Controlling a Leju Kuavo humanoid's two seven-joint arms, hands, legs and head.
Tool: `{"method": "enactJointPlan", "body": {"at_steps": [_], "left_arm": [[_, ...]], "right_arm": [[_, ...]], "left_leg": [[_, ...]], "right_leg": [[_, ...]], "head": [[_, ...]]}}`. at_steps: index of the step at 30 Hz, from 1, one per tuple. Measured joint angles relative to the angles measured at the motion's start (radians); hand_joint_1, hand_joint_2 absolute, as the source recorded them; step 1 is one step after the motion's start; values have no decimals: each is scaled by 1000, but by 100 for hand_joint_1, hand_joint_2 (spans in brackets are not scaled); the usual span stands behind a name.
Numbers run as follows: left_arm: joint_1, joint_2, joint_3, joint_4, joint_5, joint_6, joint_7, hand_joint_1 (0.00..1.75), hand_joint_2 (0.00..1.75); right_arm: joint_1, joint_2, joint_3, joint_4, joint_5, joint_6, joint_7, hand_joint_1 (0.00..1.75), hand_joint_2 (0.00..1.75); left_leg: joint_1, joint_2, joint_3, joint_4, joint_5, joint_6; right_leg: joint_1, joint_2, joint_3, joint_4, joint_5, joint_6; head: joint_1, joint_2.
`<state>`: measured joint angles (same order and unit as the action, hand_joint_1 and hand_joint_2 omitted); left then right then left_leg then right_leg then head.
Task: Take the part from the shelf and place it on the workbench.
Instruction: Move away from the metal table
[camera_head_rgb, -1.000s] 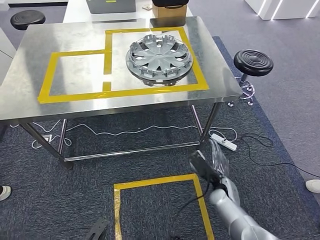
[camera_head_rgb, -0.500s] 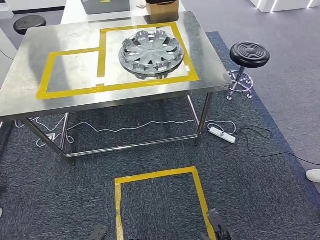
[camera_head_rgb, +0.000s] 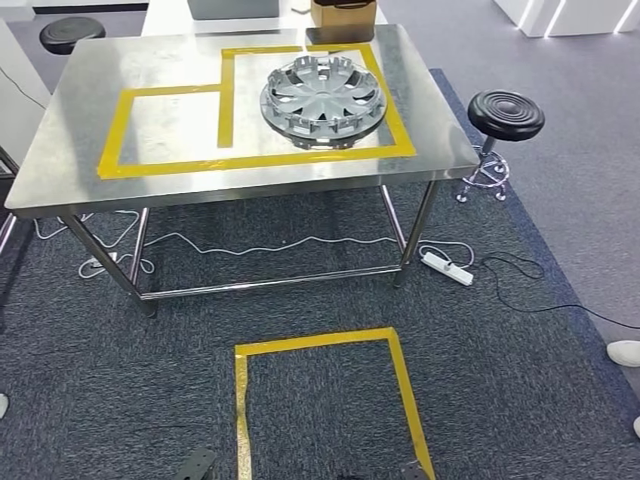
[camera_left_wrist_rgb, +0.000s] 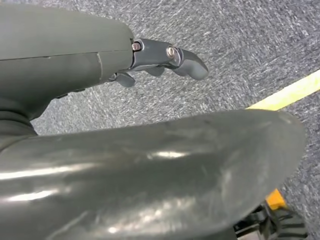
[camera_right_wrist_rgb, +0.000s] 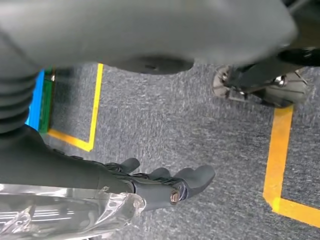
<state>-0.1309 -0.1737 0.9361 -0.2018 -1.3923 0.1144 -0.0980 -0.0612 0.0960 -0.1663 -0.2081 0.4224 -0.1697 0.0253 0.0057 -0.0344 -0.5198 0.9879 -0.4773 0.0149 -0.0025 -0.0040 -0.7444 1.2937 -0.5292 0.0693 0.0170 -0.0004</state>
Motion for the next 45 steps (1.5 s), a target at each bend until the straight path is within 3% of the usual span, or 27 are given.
{"method": "enactJointPlan", "body": {"at_steps": [1,2,4,6,8,10,12,14,15,16,17,19,21,23,24,26,28,30,31,33,35,36,37,39,41,43,45], "left_arm": [[0,0,0,0,-1,0,0,0,0],[-1,-1,0,0,-1,0,0,0,0],[-5,-2,0,0,-2,0,0,0,0],[-9,-3,0,0,-3,0,0,0,0],[-10,-2,0,0,-3,0,0,0,0],[-9,-1,0,0,-3,1,1,0,0],[-13,-1,0,0,-2,1,1,0,0],[-15,-1,0,0,-1,0,2,0,0],[-14,-1,0,0,0,1,3,0,0],[-12,-1,1,0,0,3,5,0,0],[-12,0,1,0,1,5,7,0,0],[-14,1,2,0,1,10,10,0,0],[-20,1,2,0,1,11,11,0,0],[-19,1,3,0,1,11,11,0,0],[-15,2,4,0,2,12,11,0,0],[-13,2,5,0,3,12,11,0,0],[-15,1,6,0,3,12,11,0,0],[-14,0,7,0,3,12,12,0,0],[-13,0,9,0,3,12,14,0,0],[-11,0,12,0,3,12,19,0,0],[-11,0,15,0,3,12,22,0,0],[-12,1,16,0,3,12,23,0,0],[-11,1,17,0,3,12,23,0,0],[-6,2,19,0,4,13,23,0,0],[-4,3,21,0,4,14,23,0,0],[-7,3,21,0,4,14,23,0,0],[-8,3,22,0,4,15,23,0,0]], "right_arm": [[1,0,0,0,4,0,0,0,0],[1,0,0,1,8,-1,-1,0,0],[1,0,0,2,12,-3,-1,0,0],[0,0,0,3,16,-4,-2,0,0],[0,1,0,5,21,-4,-2,0,0],[-2,1,0,6,27,-4,-2,0,0],[-3,2,0,7,34,-4,-2,0,0],[-3,2,0,8,39,-4,0,0,0],[-3,2,0,8,41,-4,1,0,0],[-4,3,0,8,44,-4,2,0,0],[-6,4,0,8,47,-4,2,0,0],[-8,6,0,8,51,-4,5,0,0],[-7,7,0,8,53,-3,7,0,0],[-8,8,0,8,54,-3,9,0,0],[-9,8,0,8,55,-3,9,0,0],[-10,9,0,8,55,-3,9,0,0],[-7,9,0,9,55,-3,10,0,0],[-3,9,0,11,55,-3,10,0,0],[-3,9,0,12,56,-2,11,0,0],[-3,9,0,13,57,-1,12,0,0],[-4,9,0,14,59,-1,14,0,0],[-4,10,0,15,61,-1,14,0,0],[-5,10,0,15,63,-1,15,0,0],[-5,11,0,15,66,-1,17,0,0],[-5,12,0,15,68,-1,18,0,0],[-3,13,0,15,69,-1,19,0,0],[0,13,0,16,70,-1,22,0,0]], "left_leg": [[0,-8,-1,0,2,-1],[0,-18,-1,0,3,-4],[1,-38,-3,2,5,-10],[2,-57,-12,3,10,-22],[6,-73,-20,0,15,-37],[5,-44,-35,22,-2,-48],[3,3,-85,116,-56,-55],[3,18,-147,237,-104,-59],[3,20,-161,264,-104,-60],[3,23,-158,257,-87,-59],[3,31,-137,215,-55,-56],[-3,80,-71,87,7,-48],[-9,113,-36,10,29,-37],[-10,94,-39,1,29,-26],[-9,82,-40,-1,32,-21],[-4,59,-42,-4,39,-10],[-2,33,-45,-5,44,-4],[-2,6,-47,-4,46,-2],[-2,-8,-47,-4,47,-2],[0,-37,-47,-3,50,-7],[0,-63,-52,1,51,-18],[1,-74,-56,2,53,-25],[2,-84,-61,2,56,-32],[6,-92,-68,1,60,-45],[5,-53,-88,39,32,-53],[2,0,-141,151,-33,-57],[3,17,-192,262,-77,-60]], "right_leg": [[0,2,19,-21,16,-1],[-1,9,56,-78,43,-3],[-7,53,135,-212,80,-9],[-10,82,168,-271,83,-17],[-8,64,169,-275,85,-29],[-9,41,170,-282,90,-43],[-8,14,170,-286,91,-52],[-6,-15,168,-286,90,-55],[-5,-29,168,-286,90,-56],[-4,-41,168,-286,89,-56],[-4,-53,169,-286,89,-56],[1,-74,172,-284,87,-51],[7,-97,172,-280,84,-41],[9,-120,173,-280,83,-31],[7,-116,173,-276,78,-26],[2,-69,154,-225,41,-15],[-1,-14,100,-99,-26,-8],[-1,0,53,2,-58,-6],[-2,2,52,1,-45,-5],[-7,19,103,-105,20,-5],[-16,66,164,-231,62,-7],[-18,82,180,-262,67,-9],[-17,87,184,-271,63,-15],[-15,67,184,-273,67,-30],[-15,42,184,-277,71,-45],[-12,14,183,-278,71,-54],[-8,-18,181,-278,70,-57]], "head": [[0,0],[0,0],[0,0],[-1,0],[-1,0],[-6,0],[-12,0],[-14,0],[-14,0],[-14,0],[-15,0],[-16,0],[-16,0],[-15,0],[-14,0],[-9,0],[-4,0],[-2,0],[-1,0],[-1,0],[0,0],[0,0],[1,0],[1,0],[-6,0],[-13,0],[-14,0]]}}
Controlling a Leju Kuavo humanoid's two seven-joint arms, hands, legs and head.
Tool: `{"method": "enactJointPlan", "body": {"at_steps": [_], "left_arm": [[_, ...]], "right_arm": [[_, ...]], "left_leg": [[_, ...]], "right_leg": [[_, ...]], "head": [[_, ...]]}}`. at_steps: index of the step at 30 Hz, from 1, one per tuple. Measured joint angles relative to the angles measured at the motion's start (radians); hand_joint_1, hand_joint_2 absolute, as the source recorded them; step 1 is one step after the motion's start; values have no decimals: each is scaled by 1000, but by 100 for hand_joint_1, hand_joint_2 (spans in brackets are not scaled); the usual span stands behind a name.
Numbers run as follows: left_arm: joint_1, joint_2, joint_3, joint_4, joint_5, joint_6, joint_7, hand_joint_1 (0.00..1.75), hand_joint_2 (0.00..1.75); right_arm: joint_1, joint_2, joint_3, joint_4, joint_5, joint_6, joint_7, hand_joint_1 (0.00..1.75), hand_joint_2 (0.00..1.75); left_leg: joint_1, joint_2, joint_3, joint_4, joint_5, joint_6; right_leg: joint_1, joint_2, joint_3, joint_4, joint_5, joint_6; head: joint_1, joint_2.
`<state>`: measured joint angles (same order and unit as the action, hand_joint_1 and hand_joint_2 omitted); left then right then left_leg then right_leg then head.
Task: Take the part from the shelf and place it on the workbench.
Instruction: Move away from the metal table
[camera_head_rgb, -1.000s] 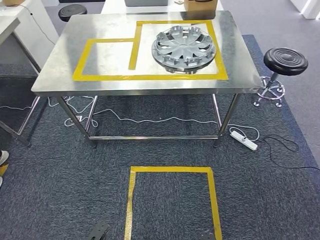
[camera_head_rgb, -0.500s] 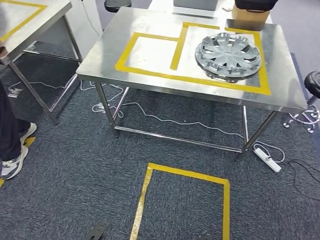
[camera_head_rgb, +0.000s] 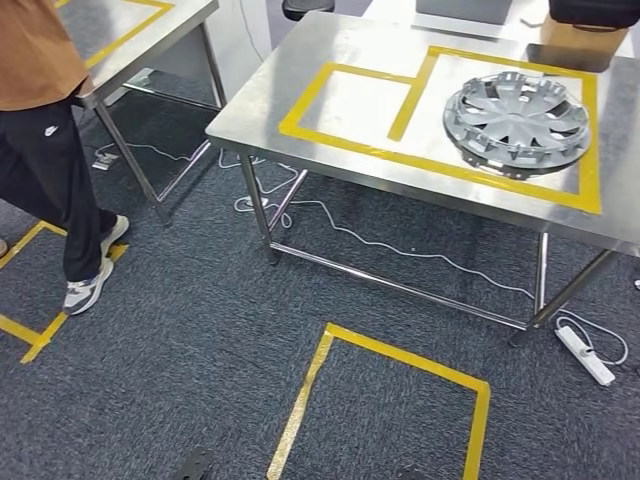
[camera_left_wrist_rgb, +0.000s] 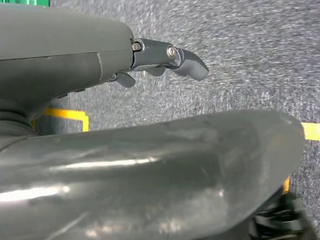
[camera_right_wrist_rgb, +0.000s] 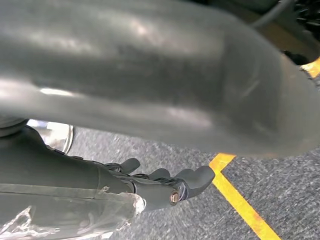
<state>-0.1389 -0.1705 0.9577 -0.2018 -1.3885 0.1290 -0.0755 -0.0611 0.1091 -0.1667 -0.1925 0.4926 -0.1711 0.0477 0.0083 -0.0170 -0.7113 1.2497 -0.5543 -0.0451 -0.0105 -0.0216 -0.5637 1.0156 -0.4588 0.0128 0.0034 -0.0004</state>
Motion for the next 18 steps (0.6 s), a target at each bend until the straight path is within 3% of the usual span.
{"method": "enactJointPlan", "body": {"at_steps": [1,2,3,5,7,9,11,13,15,16,17,18], "left_arm": [[2,0,0,0,0,0,0,0,0],[4,0,0,0,1,0,0,0,0],[6,0,1,0,2,1,0,0,0],[4,0,1,0,3,3,0,0,0],[1,-1,1,0,3,7,-1,0,0],[6,-1,1,0,3,9,-1,0,0],[12,-2,2,0,3,12,-2,0,0],[10,-4,2,0,3,13,-2,0,0],[8,-5,2,0,3,14,-3,0,0],[8,-5,2,0,3,13,-3,0,0],[9,-6,2,0,3,13,-3,0,0],[10,-6,2,0,3,13,-3,0,0]], "right_arm": [[0,0,0,0,0,0,2,0,0],[0,0,0,0,1,0,3,0,0],[-1,0,0,0,1,0,4,0,0],[-2,0,0,0,1,0,5,0,0],[-3,0,0,0,2,0,7,0,0],[-5,1,0,0,3,1,10,0,0],[-6,3,0,0,4,1,10,0,0],[-3,3,0,0,4,1,11,0,0],[1,3,0,0,4,1,11,0,0],[3,3,0,0,4,1,11,0,0],[3,3,0,1,4,1,12,0,0],[3,3,0,1,4,1,12,0,0]], "left_leg": [[0,3,-4,14,3,0],[0,7,11,-9,24,1],[0,16,42,-62,54,3],[-4,61,115,-187,100,10],[-9,84,144,-248,109,20],[-9,63,141,-255,110,33],[-6,42,141,-259,115,43],[-4,19,140,-260,119,52],[-4,-8,138,-260,120,55],[-4,-22,138,-259,120,55],[-4,-36,139,-259,121,54],[-2,-51,139,-259,121,53]], "right_leg": [[1,-15,-1,0,0,0],[2,-28,-1,0,-1,0],[2,-40,0,0,-1,1],[7,-62,2,3,-5,8],[13,-83,5,4,-8,19],[12,-99,7,2,-10,29],[8,-64,-2,31,-34,39],[5,-6,-50,142,-95,45],[5,16,-110,267,-143,47],[4,19,-123,288,-142,47],[3,21,-115,268,-120,46],[1,27,-90,213,-86,46]], "head": [[0,0],[0,0],[0,0],[-2,0],[-2,0],[0,0],[3,0],[9,0],[11,0],[12,0],[12,0],[12,0]]}}
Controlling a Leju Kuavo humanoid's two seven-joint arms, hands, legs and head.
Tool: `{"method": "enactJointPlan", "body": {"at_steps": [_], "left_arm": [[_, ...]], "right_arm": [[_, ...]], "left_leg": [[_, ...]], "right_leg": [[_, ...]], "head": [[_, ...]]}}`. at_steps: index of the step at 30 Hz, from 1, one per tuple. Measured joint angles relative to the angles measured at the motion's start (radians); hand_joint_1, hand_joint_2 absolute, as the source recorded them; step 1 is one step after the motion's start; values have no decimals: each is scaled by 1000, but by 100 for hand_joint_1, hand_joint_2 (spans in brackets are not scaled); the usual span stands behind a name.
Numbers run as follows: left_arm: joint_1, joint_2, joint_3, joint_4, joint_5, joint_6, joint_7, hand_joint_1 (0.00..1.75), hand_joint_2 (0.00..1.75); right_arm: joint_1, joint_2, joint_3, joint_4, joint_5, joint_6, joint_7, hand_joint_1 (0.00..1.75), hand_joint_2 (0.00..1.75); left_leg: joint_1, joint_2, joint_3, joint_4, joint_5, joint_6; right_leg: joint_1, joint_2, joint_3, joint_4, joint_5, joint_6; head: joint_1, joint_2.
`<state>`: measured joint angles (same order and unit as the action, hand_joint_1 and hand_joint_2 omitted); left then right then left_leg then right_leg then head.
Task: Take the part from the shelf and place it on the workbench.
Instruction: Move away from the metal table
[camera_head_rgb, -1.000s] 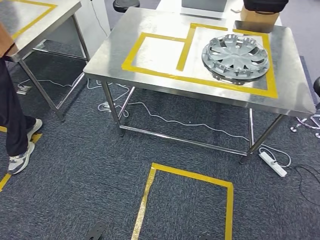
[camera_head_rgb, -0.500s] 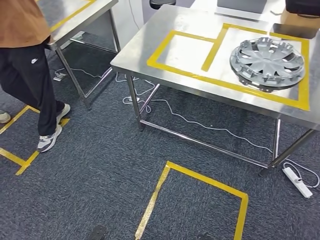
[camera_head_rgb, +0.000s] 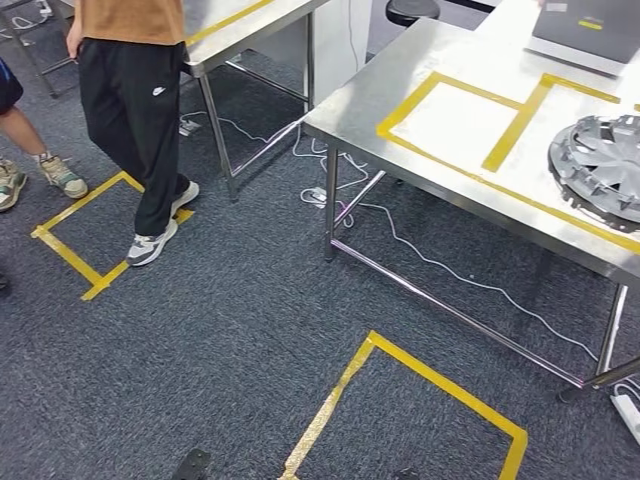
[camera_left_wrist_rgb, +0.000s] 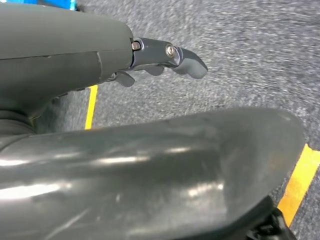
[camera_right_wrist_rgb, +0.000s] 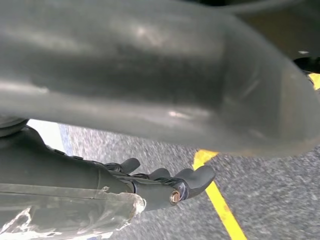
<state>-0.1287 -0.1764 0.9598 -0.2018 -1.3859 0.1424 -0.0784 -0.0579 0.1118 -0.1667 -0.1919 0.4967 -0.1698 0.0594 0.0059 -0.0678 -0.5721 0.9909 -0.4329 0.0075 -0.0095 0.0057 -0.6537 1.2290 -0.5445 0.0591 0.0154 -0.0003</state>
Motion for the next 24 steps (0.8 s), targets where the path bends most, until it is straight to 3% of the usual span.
{"method": "enactJointPlan", "body": {"at_steps": [2,4,6,7,9,11,13,14,15,17,19,21,22,24], "left_arm": [[-1,0,0,0,0,0,0,0,0],[-3,0,0,0,0,0,0,0,0],[-1,1,0,0,0,0,0,0,0],[1,1,0,0,0,0,0,0,0],[1,0,0,0,0,-2,0,0,0],[-3,0,0,0,0,-7,0,0,0],[-2,0,0,0,0,-12,0,0,0],[0,0,0,0,0,-13,0,0,0],[1,0,0,0,0,-14,0,0,0],[0,0,0,0,0,-15,0,0,0],[-6,0,0,0,0,-16,0,0,0],[-7,0,0,0,0,-18,0,0,0],[-5,0,0,0,0,-18,0,0,0],[-3,0,0,0,-2,-18,0,0,0]], "right_arm": [[0,0,0,0,0,0,0,0,0],[0,1,0,1,0,0,0,0,0],[-1,2,0,1,0,0,1,0,0],[-3,2,0,1,0,0,1,0,0],[-4,2,0,1,1,0,1,0,0],[-2,3,0,1,2,0,2,0,0],[1,2,0,1,5,0,2,0,0],[1,2,0,1,7,0,2,0,0],[0,2,0,1,8,0,2,0,0],[-3,2,0,1,10,0,2,0,0],[-4,2,0,1,11,0,2,0,0],[-6,2,0,1,14,0,2,0,0],[-7,3,0,1,15,0,2,0,0],[-9,3,0,1,16,0,1,0,0]], "left_leg": [[1,-28,-2,3,1,-8],[3,-50,-10,5,6,-22],[7,-71,-17,1,13,-36],[8,-63,-20,3,11,-41],[5,-13,-47,54,-23,-48],[3,40,-109,179,-88,-52],[3,53,-154,274,-119,-53],[3,55,-151,273,-107,-52],[3,60,-129,236,-80,-50],[-2,102,-56,107,-24,-44],[-9,138,-12,22,-4,-33],[-12,125,-10,8,-5,-20],[-11,113,-10,5,-4,-14],[-7,90,-9,1,1,-2]], "right_leg": [[-10,50,65,-137,56,1],[-16,90,95,-200,68,-2],[-12,76,97,-203,70,-14],[-11,63,98,-205,72,-22],[-10,35,100,-211,76,-36],[-4,3,100,-211,75,-43],[1,-30,99,-211,74,-46],[2,-44,99,-211,73,-46],[3,-57,100,-211,73,-46],[7,-79,103,-209,69,-41],[13,-101,105,-208,64,-31],[15,-123,110,-211,62,-21],[13,-121,111,-209,58,-15],[8,-76,93,-162,26,-5]], "head": [[1,0],[1,0],[1,0],[1,0],[-6,0],[-13,0],[-13,0],[-13,0],[-13,0],[-14,0],[-13,0],[-12,0],[-11,0],[-7,0]]}}
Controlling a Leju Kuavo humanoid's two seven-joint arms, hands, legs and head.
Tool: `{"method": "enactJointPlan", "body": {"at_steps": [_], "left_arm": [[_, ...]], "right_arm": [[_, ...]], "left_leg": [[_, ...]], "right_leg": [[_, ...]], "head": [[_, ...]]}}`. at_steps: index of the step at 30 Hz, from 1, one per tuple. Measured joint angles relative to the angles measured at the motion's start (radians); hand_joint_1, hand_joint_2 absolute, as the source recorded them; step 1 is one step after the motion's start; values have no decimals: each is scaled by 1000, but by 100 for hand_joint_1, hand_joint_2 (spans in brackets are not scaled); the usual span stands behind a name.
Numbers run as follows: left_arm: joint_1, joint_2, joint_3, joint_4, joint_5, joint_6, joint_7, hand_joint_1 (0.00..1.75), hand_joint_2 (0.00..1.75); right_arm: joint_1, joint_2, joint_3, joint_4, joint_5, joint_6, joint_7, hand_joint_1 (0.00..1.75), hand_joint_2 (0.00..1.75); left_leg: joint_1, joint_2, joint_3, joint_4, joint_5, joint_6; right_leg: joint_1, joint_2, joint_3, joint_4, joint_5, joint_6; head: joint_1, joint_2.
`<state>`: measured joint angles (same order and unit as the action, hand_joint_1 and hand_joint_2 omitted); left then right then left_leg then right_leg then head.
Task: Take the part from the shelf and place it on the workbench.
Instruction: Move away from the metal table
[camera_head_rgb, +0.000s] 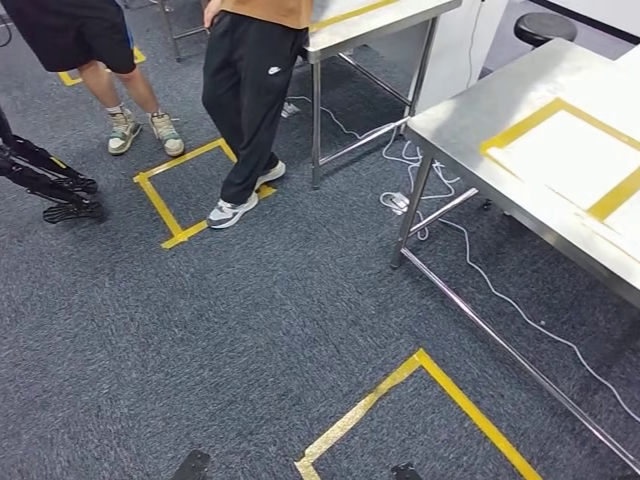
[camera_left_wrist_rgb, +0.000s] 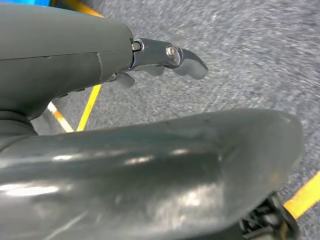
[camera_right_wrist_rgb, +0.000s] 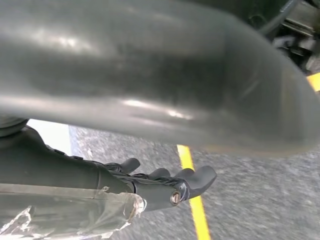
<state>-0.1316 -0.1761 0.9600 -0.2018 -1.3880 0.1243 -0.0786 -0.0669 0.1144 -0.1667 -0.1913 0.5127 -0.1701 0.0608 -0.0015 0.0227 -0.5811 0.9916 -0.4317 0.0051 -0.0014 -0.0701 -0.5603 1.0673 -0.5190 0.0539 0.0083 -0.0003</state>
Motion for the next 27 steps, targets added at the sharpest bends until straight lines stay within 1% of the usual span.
{"method": "enactJointPlan", "body": {"at_steps": [1,2,3,4,5,6,7,8,9,10,11,12,13,14,15,16,17,18,19,20,21,22,23,24,25,26,27], "left_arm": [[-1,0,0,0,-1,0,0,0,0],[-4,-1,0,0,-3,-1,0,0,0],[-5,-1,0,0,-3,-1,0,0,0],[-4,-1,0,0,-4,-2,0,0,0],[-3,-1,0,0,-4,-2,0,0,0],[-2,0,0,0,-4,-2,1,0,0],[-2,0,0,0,-4,-2,1,0,0],[-2,0,0,0,-4,-2,1,0,0],[-3,0,0,0,-4,-2,1,0,0],[-4,0,0,0,-4,-2,1,0,0],[-4,0,0,0,-4,-2,1,0,0],[-3,0,0,0,-4,-2,1,0,0],[-1,1,0,0,-4,-2,2,0,0],[1,1,0,0,-4,-2,3,0,0],[1,0,0,0,-4,-2,3,0,0],[0,0,0,0,-4,-2,4,0,0],[-1,0,0,0,-4,-2,4,0,0],[-2,0,0,0,-4,-2,4,0,0],[0,0,0,0,-4,-2,4,0,0],[2,0,0,0,-3,-2,4,0,0],[5,0,0,0,-2,-2,4,0,0],[7,0,1,0,-2,-2,4,0,0],[8,0,1,0,-1,-1,3,0,0],[7,0,1,0,-1,-1,3,0,0],[5,0,1,0,-1,0,3,0,0],[4,0,1,0,-1,0,2,0,0],[5,0,1,0,0,0,2,0,0]], "right_arm": [[0,0,0,0,1,0,0,0,0],[2,0,0,0,1,0,0,0,0],[4,0,0,0,2,0,0,0,0],[5,0,0,0,2,0,0,0,0],[6,0,0,0,2,0,0,0,0],[6,0,0,0,2,0,0,0,0],[6,0,0,0,3,0,0,0,0],[5,0,0,0,3,-1,0,0,0],[4,0,0,0,4,-2,-2,0,0],[4,0,0,1,4,-4,-4,0,0],[4,0,0,1,4,-7,-7,0,0],[3,0,0,1,4,-11,-10,0,0],[2,0,0,1,4,-14,-12,0,0],[1,0,-1,1,3,-17,-16,0,0],[1,0,-1,1,3,-19,-22,0,0],[1,0,-3,1,3,-22,-29,0,0],[1,0,-4,1,3,-26,-36,0,0],[1,-1,-6,1,1,-30,-42,0,0],[1,-1,-8,1,-1,-33,-48,0,0],[-1,-1,-11,1,-4,-35,-54,0,0],[-3,-2,-15,1,-6,-36,-58,0,0],[-5,-2,-19,1,-8,-36,-61,0,0],[-6,-2,-22,1,-9,-36,-62,0,0],[-7,-2,-25,1,-9,-36,-64,0,0],[-7,-2,-27,1,-10,-37,-64,0,0],[-7,-2,-29,1,-10,-37,-65,0,0],[-8,-3,-31,1,-10,-38,-65,0,0]], "left_leg": [[2,-11,0,-1,2,5],[2,-23,-1,-1,2,8],[2,-36,-1,-1,2,10],[2,-50,-1,-1,2,10],[2,-64,-1,-1,3,10],[3,-79,0,0,3,9],[3,-93,1,0,4,7],[3,-106,0,2,4,3],[2,-119,-2,4,5,-2],[2,-131,-6,6,7,-8],[3,-142,-11,6,10,-16],[6,-153,-15,4,14,-23],[9,-154,-18,3,15,-29],[9,-138,-22,10,9,-33],[8,-113,-35,33,-8,-37],[6,-80,-57,80,-36,-40],[5,-54,-88,143,-70,-42],[5,-43,-121,210,-99,-45],[5,-38,-145,261,-116,-46],[5,-36,-153,279,-114,-46],[5,-34,-141,259,-93,-46],[5,-25,-111,207,-62,-44],[4,-1,-73,142,-33,-42],[2,21,-39,80,-14,-39],[0,38,-17,38,-5,-34],[-3,46,-8,18,-4,-29],[-4,35,-8,11,-6,-23]], "right_leg": [[-2,32,-25,55,-30,4],[-3,54,-58,124,-63,5],[-3,63,-91,190,-88,6],[-3,67,-114,231,-97,6],[-3,68,-120,236,-87,6],[-5,71,-107,202,-58,5],[-8,82,-78,138,-20,5],[-13,110,-46,67,10,6],[-18,137,-18,10,30,5],[-21,158,-2,-24,38,2],[-21,168,4,-36,37,-3],[-19,159,5,-39,39,-10],[-17,147,5,-40,41,-18],[-16,134,7,-43,44,-25],[-15,121,8,-47,46,-32],[-14,106,9,-49,47,-38],[-11,90,9,-49,47,-42],[-9,73,9,-49,46,-44],[-7,57,9,-49,45,-46],[-7,42,9,-49,44,-46],[-6,29,9,-49,43,-46],[-6,17,11,-49,42,-44],[-5,6,13,-49,40,-41],[-1,-5,15,-47,36,-37],[2,-16,17,-46,32,-32],[5,-27,19,-45,30,-27],[7,-39,22,-46,27,-22]], "head": [[3,0],[5,0],[6,0],[7,0],[7,0],[7,0],[7,0],[8,0],[7,0],[8,0],[8,0],[7,0],[8,0],[5,0],[2,0],[-2,0],[-5,0],[-6,0],[-6,0],[-6,0],[-6,0],[-7,0],[-7,0],[-8,0],[-8,0],[-8,0],[-7,0]]}}
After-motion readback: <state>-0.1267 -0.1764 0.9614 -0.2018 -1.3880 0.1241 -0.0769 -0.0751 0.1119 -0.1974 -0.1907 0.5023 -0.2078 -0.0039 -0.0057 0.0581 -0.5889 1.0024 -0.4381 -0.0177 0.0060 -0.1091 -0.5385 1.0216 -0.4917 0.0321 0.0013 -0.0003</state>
